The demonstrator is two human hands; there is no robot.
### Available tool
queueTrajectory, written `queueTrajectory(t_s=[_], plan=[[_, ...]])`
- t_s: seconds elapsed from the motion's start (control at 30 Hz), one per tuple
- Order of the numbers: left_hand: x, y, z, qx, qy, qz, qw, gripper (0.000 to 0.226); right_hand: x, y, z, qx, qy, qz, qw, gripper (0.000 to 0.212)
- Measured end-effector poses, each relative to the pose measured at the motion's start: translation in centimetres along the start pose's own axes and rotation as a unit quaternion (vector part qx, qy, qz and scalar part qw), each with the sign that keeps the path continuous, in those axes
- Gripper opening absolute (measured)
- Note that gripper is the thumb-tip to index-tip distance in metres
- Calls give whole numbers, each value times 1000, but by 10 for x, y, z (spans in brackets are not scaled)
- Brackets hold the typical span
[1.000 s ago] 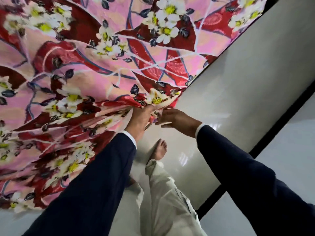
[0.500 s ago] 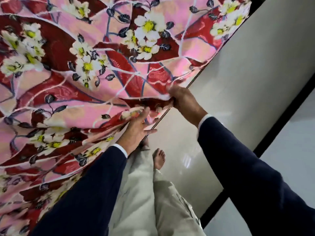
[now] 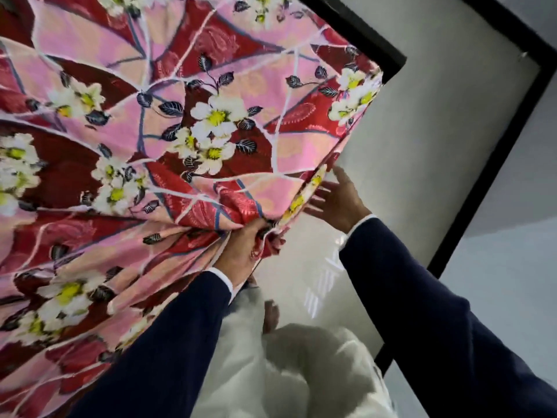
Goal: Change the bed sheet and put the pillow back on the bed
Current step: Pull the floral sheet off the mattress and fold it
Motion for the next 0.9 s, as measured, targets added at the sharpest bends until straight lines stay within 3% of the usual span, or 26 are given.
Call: queueTrajectory(t_s=[0.1,0.17,0.23,0.33,0.47,0.57,0.63,0.7,0.8,0.9], plan=[[1,-11,-8,-14,42,-17,999,25,-44,-27,13,-3,-117,-97,988,49],[3,-25,-6,15,87,-13,996,22,-74,-38,8,51,-104,-143,983,43],[3,-35,10,6,57,-14,998,44,-93,-40,2,60,-14,-183,981,38],[6,-55,55,-52,-59,2,997,74,-85,-34,1,-31,136,-210,968,25],[23,-103,128,16,11,46,999,62,-74,-28,-36,-76,291,-245,922,58],[38,-135,187,51,56,79,994,34,-104,-24,-67,-110,431,-301,844,34],[45,-150,209,103,108,120,981,38,-131,-21,-83,-151,477,-318,806,22],[55,-160,226,185,138,173,957,43,-156,-30,-104,-202,429,-263,840,14],[60,-170,238,203,195,221,934,37,-189,-52,-137,-196,286,-120,930,19],[58,-171,244,206,215,237,925,39,-214,-92,-160,-102,255,-6,962,65]])
Point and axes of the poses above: each hand's wrist, its own y-axis away from the middle knuckle, its own z-axis out of the palm, x = y × z, the point moved 4 cm from there along -y, towards the middle knuckle, and after that the axes turned 11 degrees about y, right-handed, at the moved point
